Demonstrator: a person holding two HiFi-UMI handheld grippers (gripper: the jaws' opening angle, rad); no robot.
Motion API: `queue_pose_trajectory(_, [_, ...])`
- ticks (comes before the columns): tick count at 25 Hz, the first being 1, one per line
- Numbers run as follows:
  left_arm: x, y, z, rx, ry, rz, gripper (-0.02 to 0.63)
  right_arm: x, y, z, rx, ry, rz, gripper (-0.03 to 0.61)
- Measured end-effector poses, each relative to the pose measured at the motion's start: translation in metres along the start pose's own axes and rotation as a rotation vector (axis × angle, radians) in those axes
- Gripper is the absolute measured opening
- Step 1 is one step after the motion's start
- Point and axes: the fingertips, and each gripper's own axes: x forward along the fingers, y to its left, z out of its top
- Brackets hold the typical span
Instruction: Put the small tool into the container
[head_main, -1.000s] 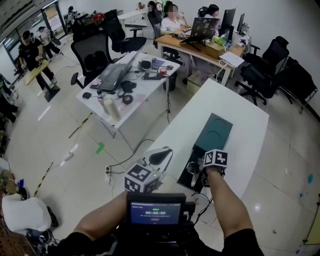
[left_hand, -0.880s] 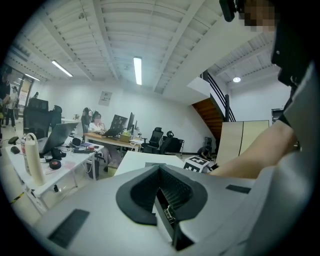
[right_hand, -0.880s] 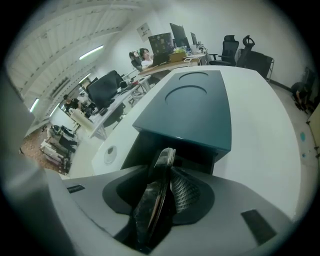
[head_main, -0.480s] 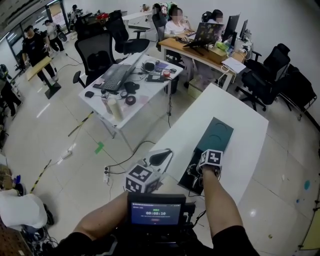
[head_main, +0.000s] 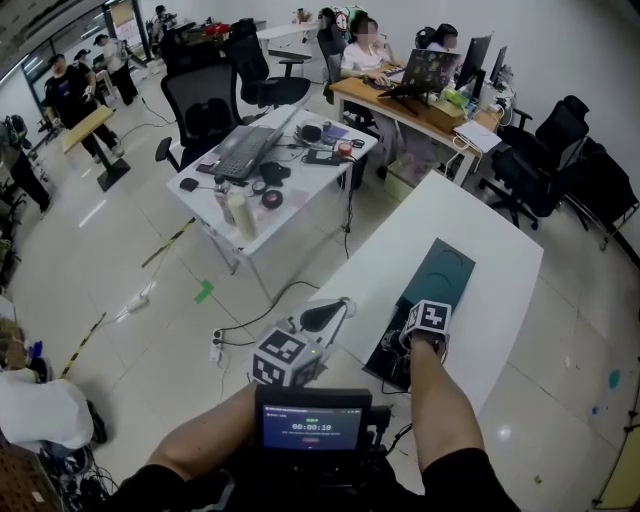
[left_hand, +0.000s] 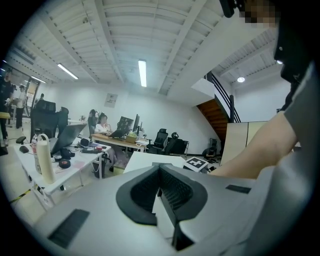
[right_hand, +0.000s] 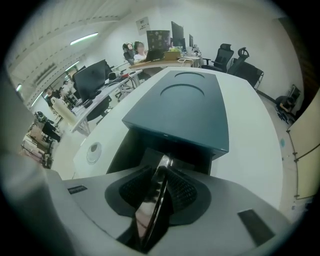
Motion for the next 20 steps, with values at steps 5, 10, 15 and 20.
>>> queue_pose_trajectory(5, [-0.005, -0.001, -0.001, 0.000, -0.001, -0.010, 0.012, -0.020, -0.011, 0.008, 0.041, -0.085, 0.038, 0.129])
queue_pose_trajectory(10, [-0.018, 0.000, 0.003, -0.004, -0.011, -0.041, 0.012, -0.077, 0.019, 0.021, 0.039, -0.281, 0.257, 0.127])
queue_pose_trajectory(15, [-0.040, 0.005, 0.011, 0.007, -0.024, -0.073, 0.012, -0.182, 0.037, 0.028, 0.011, -0.613, 0.375, 0.048])
queue_pose_trajectory(20, [-0.072, 0.016, 0.022, 0.032, -0.073, -0.099, 0.012, -0.282, 0.063, 0.002, -0.134, -0.864, 0.367, 0.021])
